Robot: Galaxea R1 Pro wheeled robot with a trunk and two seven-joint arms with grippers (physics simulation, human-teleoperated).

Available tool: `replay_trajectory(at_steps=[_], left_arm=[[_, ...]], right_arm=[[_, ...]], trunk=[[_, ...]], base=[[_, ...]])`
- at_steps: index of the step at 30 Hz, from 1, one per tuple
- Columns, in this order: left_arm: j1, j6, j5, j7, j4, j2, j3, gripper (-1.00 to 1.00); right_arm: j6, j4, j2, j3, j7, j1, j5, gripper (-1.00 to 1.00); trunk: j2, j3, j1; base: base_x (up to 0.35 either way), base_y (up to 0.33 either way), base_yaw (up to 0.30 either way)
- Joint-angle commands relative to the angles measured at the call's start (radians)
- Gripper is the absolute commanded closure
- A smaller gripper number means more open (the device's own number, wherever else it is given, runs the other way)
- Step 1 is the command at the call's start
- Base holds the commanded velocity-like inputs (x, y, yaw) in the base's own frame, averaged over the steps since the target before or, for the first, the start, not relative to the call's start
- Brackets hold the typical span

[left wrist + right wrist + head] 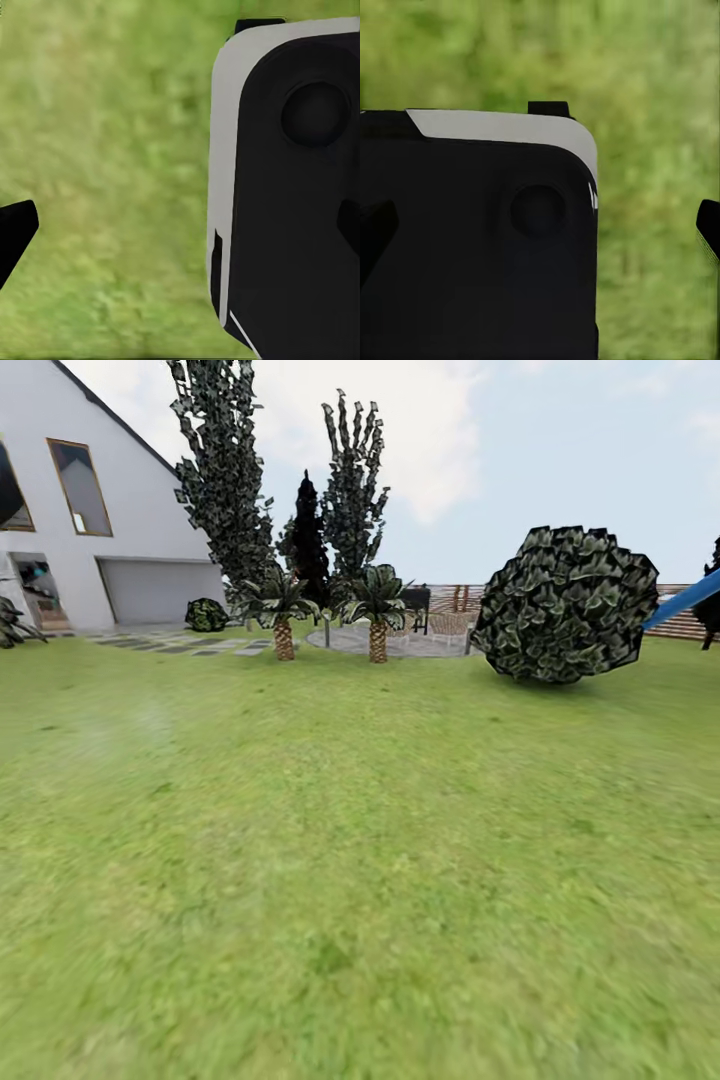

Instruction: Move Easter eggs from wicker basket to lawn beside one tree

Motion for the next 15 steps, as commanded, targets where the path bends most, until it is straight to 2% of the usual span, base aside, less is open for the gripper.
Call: replay_trajectory(at_steps=[1,15], left_arm=[[0.001,-0.001,-0.001,0.000,-0.002,0.000,0.000,-1.00],[0.001,-0.001,-0.001,0.001,-0.002,0.000,0.000,-1.00]], right_arm=[[-0.003,0.001,0.000,0.000,-0.001,-0.001,-0.001,-1.00],[-0.003,0.001,0.000,0.000,-0.001,0.000,-0.001,-1.00]], trunk=[[0.000,-0.001,0.000],[0.000,-0.001,0.000]], base=[[0.000,0.000,0.299],[0.000,0.000,0.299]])
